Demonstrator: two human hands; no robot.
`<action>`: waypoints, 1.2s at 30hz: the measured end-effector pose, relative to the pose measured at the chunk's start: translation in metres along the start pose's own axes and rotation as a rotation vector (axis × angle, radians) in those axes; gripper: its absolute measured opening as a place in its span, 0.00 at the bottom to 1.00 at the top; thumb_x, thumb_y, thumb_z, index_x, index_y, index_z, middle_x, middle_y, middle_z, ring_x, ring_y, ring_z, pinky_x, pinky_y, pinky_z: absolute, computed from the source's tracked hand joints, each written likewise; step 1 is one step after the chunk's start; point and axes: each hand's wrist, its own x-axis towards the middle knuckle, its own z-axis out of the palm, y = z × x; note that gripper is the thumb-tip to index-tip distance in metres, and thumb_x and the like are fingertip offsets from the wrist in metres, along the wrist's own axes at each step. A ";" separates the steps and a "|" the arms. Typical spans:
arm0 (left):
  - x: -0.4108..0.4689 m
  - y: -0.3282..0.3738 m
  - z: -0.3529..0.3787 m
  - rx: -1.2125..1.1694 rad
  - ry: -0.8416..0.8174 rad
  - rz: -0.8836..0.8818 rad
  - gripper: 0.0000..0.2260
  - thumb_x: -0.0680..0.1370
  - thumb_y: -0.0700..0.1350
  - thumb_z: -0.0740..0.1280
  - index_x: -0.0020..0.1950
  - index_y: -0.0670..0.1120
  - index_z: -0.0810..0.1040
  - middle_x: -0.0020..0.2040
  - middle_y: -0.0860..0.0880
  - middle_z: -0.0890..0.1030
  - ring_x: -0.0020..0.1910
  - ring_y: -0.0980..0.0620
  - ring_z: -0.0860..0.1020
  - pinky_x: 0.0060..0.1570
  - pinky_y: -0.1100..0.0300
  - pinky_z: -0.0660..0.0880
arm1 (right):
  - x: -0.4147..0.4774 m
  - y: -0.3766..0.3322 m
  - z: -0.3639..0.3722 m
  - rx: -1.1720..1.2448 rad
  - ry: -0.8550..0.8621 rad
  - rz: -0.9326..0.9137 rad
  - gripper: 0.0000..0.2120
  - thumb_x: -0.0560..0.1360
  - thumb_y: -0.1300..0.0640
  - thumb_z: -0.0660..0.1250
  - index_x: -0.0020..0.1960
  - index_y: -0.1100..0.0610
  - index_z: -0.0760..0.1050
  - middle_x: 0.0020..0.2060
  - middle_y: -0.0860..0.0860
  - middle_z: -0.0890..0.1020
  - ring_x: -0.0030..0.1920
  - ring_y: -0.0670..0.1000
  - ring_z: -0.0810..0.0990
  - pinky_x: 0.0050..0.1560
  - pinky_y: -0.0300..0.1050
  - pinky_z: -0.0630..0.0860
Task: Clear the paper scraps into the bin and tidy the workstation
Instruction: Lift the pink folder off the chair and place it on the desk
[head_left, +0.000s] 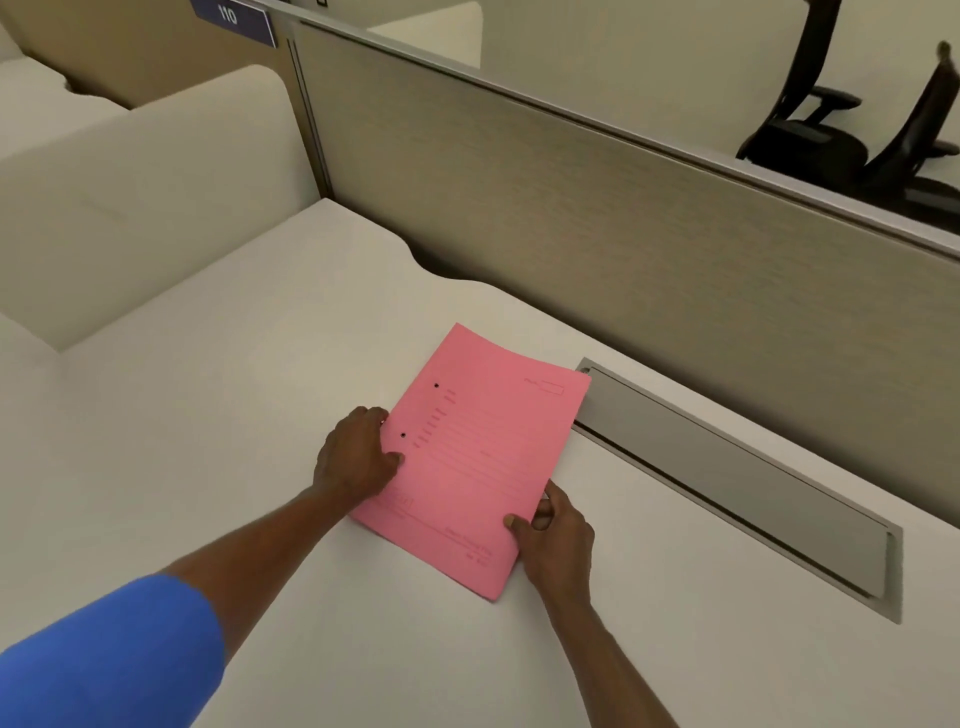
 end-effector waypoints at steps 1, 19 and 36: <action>0.010 0.002 0.000 0.007 0.001 0.009 0.26 0.73 0.50 0.77 0.69 0.45 0.77 0.62 0.45 0.80 0.61 0.40 0.80 0.60 0.47 0.77 | 0.008 -0.004 0.003 -0.003 0.013 -0.006 0.23 0.71 0.62 0.80 0.63 0.49 0.81 0.40 0.42 0.84 0.39 0.41 0.81 0.41 0.32 0.73; 0.114 0.046 0.018 0.188 0.032 0.136 0.14 0.79 0.42 0.70 0.64 0.40 0.78 0.62 0.42 0.75 0.66 0.40 0.70 0.56 0.44 0.77 | 0.089 -0.044 0.026 -0.162 0.170 -0.022 0.14 0.77 0.58 0.76 0.62 0.57 0.79 0.57 0.55 0.75 0.58 0.58 0.81 0.60 0.53 0.81; 0.126 0.056 0.019 0.249 0.030 0.133 0.14 0.79 0.43 0.69 0.63 0.41 0.78 0.61 0.43 0.75 0.65 0.42 0.72 0.52 0.44 0.78 | 0.100 -0.041 0.030 -0.209 0.193 -0.053 0.15 0.80 0.57 0.73 0.64 0.58 0.77 0.58 0.56 0.74 0.57 0.59 0.82 0.57 0.52 0.82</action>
